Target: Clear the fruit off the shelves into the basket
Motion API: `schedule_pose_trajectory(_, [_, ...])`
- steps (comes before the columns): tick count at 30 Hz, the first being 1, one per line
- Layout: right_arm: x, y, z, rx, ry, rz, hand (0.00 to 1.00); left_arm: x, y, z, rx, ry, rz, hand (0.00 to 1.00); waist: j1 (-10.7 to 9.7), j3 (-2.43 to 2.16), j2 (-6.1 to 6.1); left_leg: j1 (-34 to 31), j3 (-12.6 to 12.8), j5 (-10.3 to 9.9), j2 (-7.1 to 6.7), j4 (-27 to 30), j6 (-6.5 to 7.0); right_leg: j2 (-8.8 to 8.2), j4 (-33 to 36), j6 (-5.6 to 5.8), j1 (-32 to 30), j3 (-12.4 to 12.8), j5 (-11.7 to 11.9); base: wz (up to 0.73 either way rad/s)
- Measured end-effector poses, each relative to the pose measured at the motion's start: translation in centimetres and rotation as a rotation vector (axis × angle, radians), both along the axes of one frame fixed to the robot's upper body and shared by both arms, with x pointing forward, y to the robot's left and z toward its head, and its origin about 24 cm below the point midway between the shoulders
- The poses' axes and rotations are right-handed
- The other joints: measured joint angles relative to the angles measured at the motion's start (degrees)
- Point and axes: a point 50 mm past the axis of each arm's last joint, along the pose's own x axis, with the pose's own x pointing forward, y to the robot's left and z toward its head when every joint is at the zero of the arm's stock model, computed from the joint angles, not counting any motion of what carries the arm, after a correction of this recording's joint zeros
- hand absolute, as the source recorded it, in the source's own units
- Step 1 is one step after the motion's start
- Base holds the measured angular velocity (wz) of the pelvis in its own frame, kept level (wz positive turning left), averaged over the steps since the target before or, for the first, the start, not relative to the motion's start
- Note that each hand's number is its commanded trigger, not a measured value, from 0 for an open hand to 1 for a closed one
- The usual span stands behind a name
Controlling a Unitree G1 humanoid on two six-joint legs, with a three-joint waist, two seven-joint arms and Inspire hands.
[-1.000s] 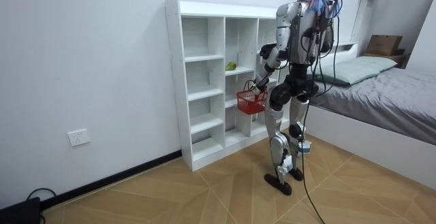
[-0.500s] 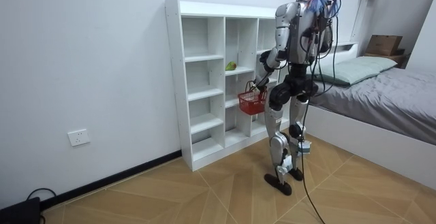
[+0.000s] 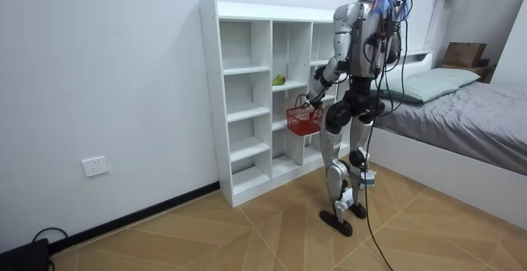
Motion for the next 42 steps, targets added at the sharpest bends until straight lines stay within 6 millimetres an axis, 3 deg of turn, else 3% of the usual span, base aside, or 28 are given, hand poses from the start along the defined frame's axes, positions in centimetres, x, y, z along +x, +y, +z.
schedule_pose_trajectory(16, [-0.7, -0.7, -2.6, 0.003, 0.119, -0.059, 1.00, 0.0, 0.2, 0.0, 0.002, 0.002, 0.002, 1.00, 1.48, -0.08, -0.20, -0.14, -0.09, 0.00, 0.02, 0.00, 0.00, 0.00, -0.01, -0.01, -0.08, -0.16, 0.02, 0.00])
schedule_pose_trajectory(21, [-0.8, 0.0, -2.7, 0.024, 0.123, -0.061, 1.00, -0.1, 0.2, -0.1, 0.004, 0.014, -0.002, 1.00, 1.44, -0.06, -0.22, -0.09, -0.29, 0.00, 0.01, 0.01, 0.00, -0.01, 0.00, -0.01, 0.05, -0.33, 0.02, 0.00])
schedule_pose_trajectory(28, [-1.3, 1.3, -3.0, 0.185, 0.194, -0.073, 1.00, -0.4, 0.5, -0.2, 0.014, 0.023, -0.004, 1.00, 1.40, 0.05, -0.07, -0.08, -0.49, 0.00, 0.01, 0.01, 0.00, -0.02, -0.04, 0.00, 0.76, -0.52, 0.04, 0.01])
schedule_pose_trajectory(32, [-1.5, 1.4, -3.2, 0.208, 0.215, -0.077, 1.00, -0.4, 0.4, -0.2, 0.012, 0.023, -0.002, 1.00, 1.53, 0.44, 0.32, -0.14, -0.49, 0.00, 0.00, 0.00, 0.00, -0.02, -0.09, 0.01, 0.70, -0.52, 0.04, 0.00])
schedule_pose_trajectory(42, [-1.4, 1.9, -4.2, 0.230, 0.269, -0.106, 1.00, -0.4, -0.1, -0.3, -0.001, 0.029, 0.000, 1.00, 1.57, 0.47, 0.40, -0.39, -0.64, 0.00, 0.00, 0.05, 0.00, -0.03, -0.12, 0.00, 0.50, -0.54, 0.04, 0.00])
